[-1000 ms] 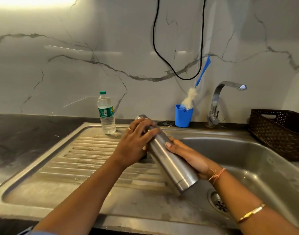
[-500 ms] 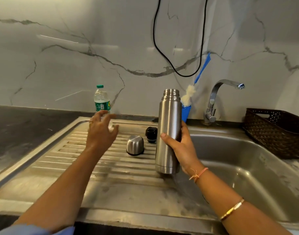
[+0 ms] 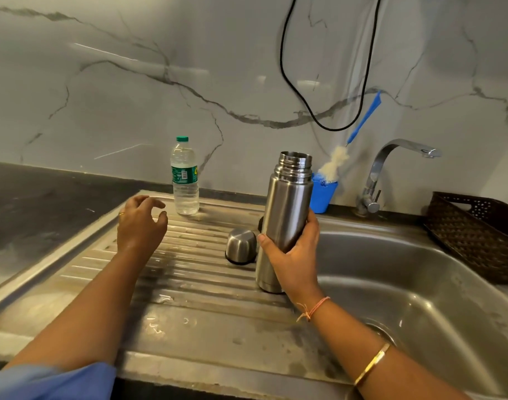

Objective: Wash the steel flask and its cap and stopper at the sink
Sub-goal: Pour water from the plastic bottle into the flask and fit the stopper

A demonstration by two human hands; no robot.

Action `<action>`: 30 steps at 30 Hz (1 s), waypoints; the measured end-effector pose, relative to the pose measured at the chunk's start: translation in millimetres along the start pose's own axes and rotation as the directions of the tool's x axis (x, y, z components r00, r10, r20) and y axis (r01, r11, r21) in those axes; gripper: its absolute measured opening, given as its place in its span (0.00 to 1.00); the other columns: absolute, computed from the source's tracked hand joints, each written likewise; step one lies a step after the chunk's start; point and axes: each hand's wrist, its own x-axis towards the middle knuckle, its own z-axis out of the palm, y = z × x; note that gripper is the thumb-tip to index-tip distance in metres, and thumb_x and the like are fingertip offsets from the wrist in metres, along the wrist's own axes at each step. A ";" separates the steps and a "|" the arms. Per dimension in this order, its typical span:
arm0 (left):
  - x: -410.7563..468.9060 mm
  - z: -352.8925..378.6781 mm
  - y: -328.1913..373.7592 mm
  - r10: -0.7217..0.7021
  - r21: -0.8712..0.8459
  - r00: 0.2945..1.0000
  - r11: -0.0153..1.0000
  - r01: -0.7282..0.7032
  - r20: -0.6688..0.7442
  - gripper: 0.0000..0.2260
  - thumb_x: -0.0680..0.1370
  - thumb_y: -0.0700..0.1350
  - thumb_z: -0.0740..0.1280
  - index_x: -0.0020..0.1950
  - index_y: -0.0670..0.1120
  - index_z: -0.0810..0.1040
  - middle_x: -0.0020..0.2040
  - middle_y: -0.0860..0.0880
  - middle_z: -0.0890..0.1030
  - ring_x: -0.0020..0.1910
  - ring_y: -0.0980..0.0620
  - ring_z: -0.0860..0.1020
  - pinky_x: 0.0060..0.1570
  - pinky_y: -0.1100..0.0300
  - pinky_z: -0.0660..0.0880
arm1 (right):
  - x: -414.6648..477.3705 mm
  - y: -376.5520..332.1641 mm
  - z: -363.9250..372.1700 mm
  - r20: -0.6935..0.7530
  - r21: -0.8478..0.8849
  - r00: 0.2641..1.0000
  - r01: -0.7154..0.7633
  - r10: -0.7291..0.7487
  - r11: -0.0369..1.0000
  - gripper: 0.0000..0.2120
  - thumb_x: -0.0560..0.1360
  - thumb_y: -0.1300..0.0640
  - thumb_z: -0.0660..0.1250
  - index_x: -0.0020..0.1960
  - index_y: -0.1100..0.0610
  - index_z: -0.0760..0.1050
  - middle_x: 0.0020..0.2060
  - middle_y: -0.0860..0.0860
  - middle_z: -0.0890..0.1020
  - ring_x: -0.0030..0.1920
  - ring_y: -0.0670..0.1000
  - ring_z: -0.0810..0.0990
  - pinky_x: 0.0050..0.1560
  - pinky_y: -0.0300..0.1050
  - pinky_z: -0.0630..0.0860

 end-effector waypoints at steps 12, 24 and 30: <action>28.8 14.3 12.1 -0.075 -0.062 0.996 0.995 0.078 0.043 0.23 0.76 0.47 0.68 0.69 0.43 0.68 0.68 0.41 0.68 0.65 0.41 0.68 0.62 0.47 0.68 | -2.9 5.4 -4.8 0.088 0.029 0.996 0.031 -0.034 0.999 0.44 0.62 0.41 0.72 0.68 0.33 0.48 0.68 0.46 0.65 0.66 0.47 0.69 0.66 0.57 0.71; 115.5 57.4 46.8 -0.330 -0.471 0.895 0.765 0.440 0.300 0.43 0.70 0.43 0.76 0.75 0.47 0.50 0.71 0.38 0.65 0.69 0.38 0.66 0.68 0.41 0.64 | -6.8 1.4 1.3 0.145 0.069 0.987 0.053 -0.063 0.996 0.43 0.63 0.45 0.74 0.61 0.20 0.47 0.65 0.38 0.65 0.63 0.36 0.69 0.62 0.32 0.68; 124.0 76.2 46.4 -0.365 -0.432 0.888 0.778 0.456 0.280 0.35 0.69 0.42 0.76 0.70 0.41 0.60 0.64 0.39 0.71 0.65 0.39 0.71 0.64 0.45 0.70 | -14.7 -3.7 10.2 0.254 0.100 0.965 0.038 -0.063 0.994 0.46 0.63 0.42 0.72 0.68 0.27 0.43 0.69 0.36 0.61 0.68 0.37 0.65 0.69 0.42 0.66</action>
